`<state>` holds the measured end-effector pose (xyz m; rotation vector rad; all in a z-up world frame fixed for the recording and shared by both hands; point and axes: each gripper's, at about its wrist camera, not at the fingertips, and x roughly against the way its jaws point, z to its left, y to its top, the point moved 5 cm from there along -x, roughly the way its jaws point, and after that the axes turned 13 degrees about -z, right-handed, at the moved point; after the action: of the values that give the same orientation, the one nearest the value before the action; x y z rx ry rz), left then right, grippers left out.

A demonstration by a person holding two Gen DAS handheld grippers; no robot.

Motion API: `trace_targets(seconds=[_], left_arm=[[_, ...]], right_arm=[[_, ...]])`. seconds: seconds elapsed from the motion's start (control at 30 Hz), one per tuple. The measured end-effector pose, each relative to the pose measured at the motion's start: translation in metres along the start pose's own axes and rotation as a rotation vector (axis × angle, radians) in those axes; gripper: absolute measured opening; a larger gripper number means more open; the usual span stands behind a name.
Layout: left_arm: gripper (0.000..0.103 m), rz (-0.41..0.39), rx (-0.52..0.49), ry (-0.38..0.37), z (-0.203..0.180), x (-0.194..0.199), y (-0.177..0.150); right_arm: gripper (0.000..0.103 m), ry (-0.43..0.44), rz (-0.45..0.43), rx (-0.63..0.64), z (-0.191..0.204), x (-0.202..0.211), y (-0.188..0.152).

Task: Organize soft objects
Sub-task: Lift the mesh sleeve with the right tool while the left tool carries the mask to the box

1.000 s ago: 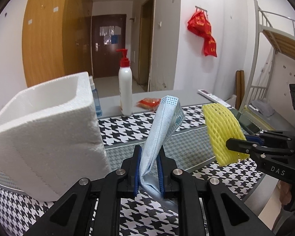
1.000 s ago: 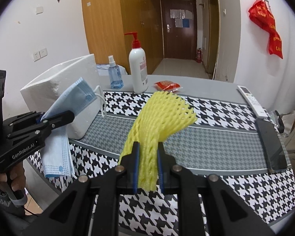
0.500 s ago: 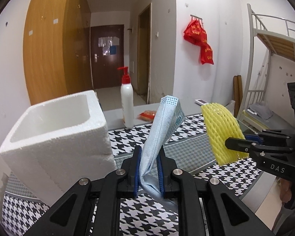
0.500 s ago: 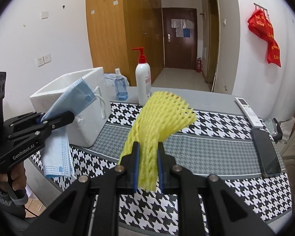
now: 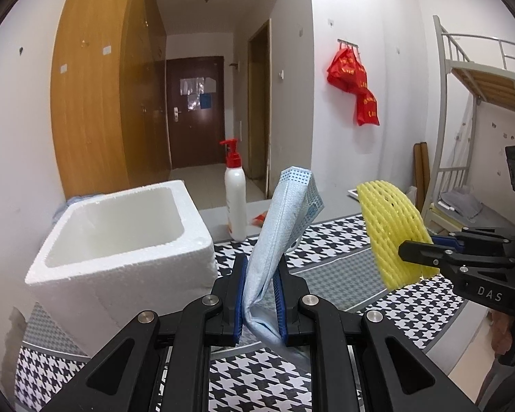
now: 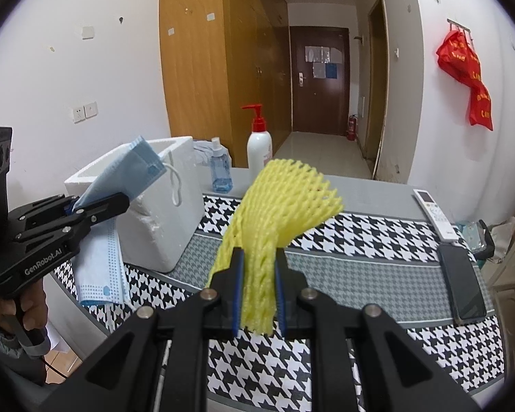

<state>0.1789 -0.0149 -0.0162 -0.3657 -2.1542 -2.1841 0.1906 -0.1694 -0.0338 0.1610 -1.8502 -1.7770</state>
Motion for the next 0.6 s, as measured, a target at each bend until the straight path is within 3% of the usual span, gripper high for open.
trace_targets(seconds=[0.6], left_arm=[[0.016,-0.052,0.006,0.034,0.01,0.015,0.014]], right_arm=[[0.019,0.044,-0.046,0.024,0.011,-0.001,0.017]])
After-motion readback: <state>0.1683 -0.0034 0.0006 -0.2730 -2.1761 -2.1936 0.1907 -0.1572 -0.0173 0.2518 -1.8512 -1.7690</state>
